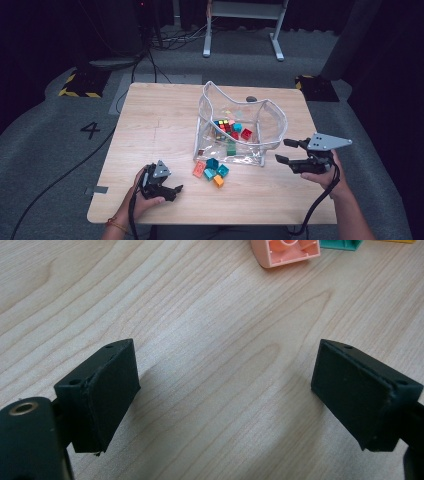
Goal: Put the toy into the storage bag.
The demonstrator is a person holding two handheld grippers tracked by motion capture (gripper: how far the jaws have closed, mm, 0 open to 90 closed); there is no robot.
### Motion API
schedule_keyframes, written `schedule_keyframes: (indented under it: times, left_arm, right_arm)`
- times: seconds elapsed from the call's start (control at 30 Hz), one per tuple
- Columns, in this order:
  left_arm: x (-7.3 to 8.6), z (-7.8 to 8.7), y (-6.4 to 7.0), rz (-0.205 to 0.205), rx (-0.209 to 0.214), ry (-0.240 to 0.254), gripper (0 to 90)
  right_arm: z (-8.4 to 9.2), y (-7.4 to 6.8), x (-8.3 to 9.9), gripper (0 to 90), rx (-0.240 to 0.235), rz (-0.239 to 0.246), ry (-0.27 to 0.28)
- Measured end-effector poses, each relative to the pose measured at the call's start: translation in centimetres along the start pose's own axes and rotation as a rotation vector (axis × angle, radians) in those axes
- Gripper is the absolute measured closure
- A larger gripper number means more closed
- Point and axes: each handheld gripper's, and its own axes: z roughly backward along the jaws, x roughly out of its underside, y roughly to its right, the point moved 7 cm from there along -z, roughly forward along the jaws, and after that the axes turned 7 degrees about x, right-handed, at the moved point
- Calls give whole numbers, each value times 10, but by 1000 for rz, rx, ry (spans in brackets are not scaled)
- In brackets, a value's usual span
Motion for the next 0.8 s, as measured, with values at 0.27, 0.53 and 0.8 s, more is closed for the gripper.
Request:
schedule_keyframes:
  times: [0.27,0.53,0.8]
  left_arm:
    - [0,0,0,-1,-1,1,119]
    - [0,0,0,0,-1,1,120]
    - [0,0,0,-1,-1,1,120]
  right_arm:
    - [-21,-21,18,362,-42,35,-45]
    - [-52,-52,36,367,-119,96,-119]
    - [-87,-78,48,382,-178,137,-180]
